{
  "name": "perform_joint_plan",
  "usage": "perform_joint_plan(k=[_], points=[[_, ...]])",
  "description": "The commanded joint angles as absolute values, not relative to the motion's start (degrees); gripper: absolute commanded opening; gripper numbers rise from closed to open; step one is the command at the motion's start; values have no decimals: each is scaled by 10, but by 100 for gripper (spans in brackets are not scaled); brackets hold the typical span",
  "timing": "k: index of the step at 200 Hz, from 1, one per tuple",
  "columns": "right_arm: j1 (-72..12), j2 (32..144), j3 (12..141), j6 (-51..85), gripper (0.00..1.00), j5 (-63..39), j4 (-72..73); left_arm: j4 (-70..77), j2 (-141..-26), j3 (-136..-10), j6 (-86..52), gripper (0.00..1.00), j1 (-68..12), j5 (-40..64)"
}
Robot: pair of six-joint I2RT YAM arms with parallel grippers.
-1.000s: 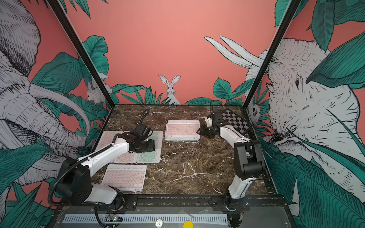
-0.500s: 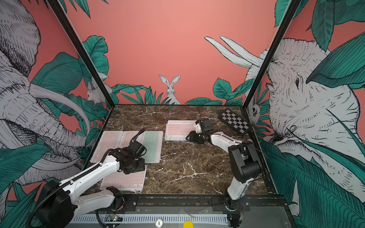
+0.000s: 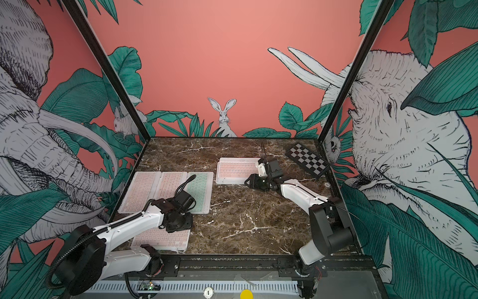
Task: Stack the numeric keypads
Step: Move the numeric keypad to the center of the board.
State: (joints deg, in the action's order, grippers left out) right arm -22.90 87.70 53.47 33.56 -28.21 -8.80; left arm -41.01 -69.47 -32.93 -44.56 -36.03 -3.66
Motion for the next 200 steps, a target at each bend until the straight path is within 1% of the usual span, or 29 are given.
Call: perform_joint_plan(k=[1,37,86,91,151,200], points=[[-231,867,525,340,47,-267,-82,-377,-702,-317,-450,65,-369,-29],[-232,862,521,338,47,-263,-85,-364,-721,-319,-453,65,-385,-25],[-231,858,519,337,47,-260,-87,-353,-720,-318,-470,65,-398,-19],[-232,858,520,337,47,-260,-87,-350,-721,-318,-472,65,-415,-18],[-232,856,516,337,47,-262,-86,-331,-749,-327,-500,65,-457,-12],[-231,855,511,339,47,-265,-80,-306,-789,-346,-539,65,-516,-10]])
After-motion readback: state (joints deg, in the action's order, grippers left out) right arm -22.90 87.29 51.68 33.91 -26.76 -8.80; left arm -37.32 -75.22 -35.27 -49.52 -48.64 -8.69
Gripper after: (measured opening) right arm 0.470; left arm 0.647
